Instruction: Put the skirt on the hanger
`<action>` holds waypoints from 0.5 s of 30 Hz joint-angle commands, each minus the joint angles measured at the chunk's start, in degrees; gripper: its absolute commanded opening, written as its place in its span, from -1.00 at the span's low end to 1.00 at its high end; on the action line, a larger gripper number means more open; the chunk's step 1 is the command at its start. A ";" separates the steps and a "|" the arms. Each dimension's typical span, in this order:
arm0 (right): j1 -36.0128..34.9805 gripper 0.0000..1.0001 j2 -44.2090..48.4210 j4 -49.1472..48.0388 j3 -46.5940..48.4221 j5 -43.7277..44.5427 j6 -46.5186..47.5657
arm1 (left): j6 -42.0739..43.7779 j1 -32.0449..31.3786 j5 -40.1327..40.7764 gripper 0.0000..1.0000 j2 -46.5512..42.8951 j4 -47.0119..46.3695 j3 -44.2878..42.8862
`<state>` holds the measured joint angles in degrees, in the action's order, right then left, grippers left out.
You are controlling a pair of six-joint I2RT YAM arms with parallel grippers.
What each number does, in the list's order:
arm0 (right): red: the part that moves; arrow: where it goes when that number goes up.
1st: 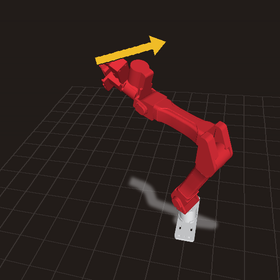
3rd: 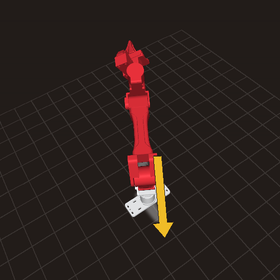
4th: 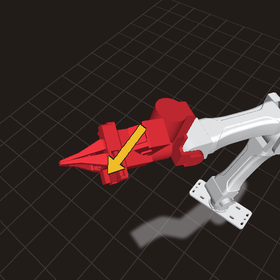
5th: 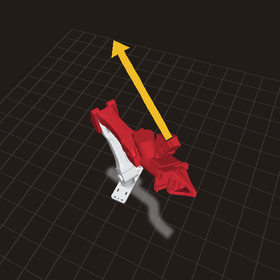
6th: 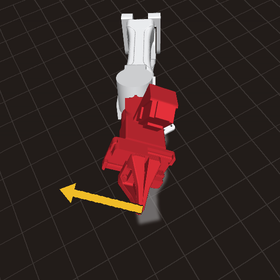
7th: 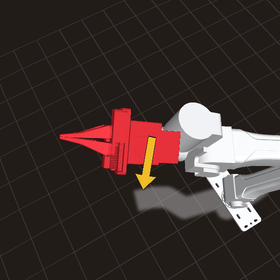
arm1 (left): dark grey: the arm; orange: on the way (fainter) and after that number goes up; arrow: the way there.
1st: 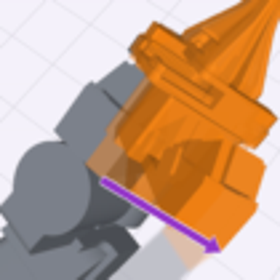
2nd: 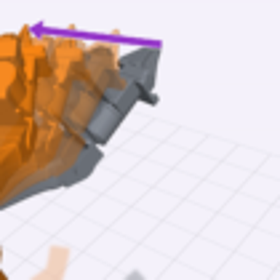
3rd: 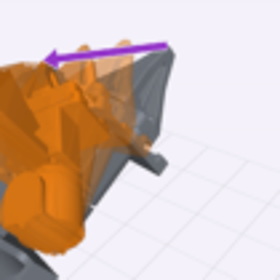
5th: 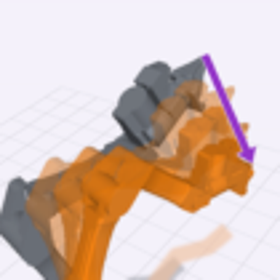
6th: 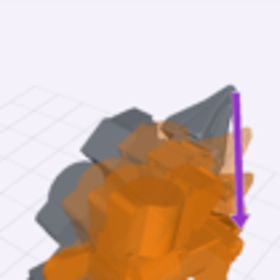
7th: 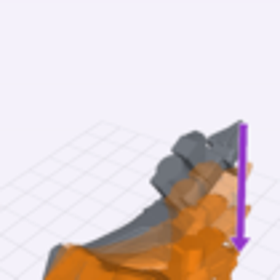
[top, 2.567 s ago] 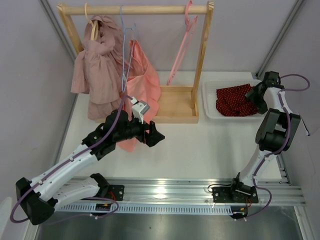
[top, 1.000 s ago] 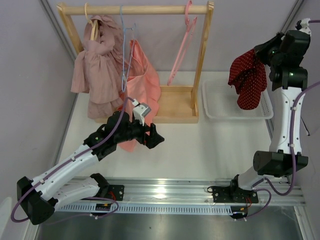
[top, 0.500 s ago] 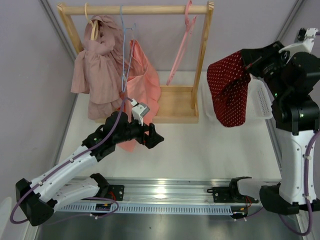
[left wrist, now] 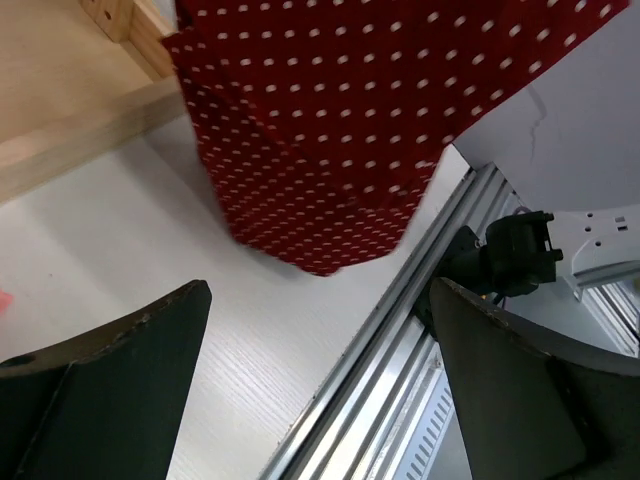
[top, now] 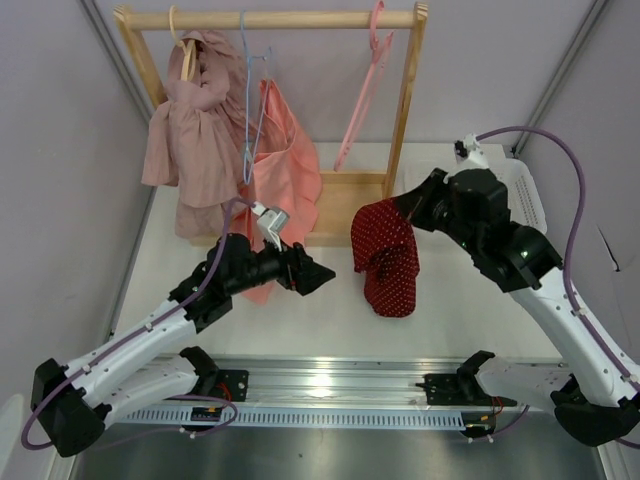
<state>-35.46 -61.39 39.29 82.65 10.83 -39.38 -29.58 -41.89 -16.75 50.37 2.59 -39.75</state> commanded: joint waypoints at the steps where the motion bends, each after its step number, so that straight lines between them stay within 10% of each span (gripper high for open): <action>1: -2.68 -1.00 1.71 -4.13 -0.64 4.29 -2.28 | -3.30 -1.26 -2.23 0.91 0.25 -11.53 3.61; 15: -5.14 -1.00 -0.05 -3.52 -1.00 3.94 -2.20 | -3.63 -7.50 6.74 0.75 7.45 -18.58 6.08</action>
<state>-40.29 -61.58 39.20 80.53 13.72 -40.95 -31.53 -48.71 -11.33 56.40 -10.15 -34.17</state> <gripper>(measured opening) 0.020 0.876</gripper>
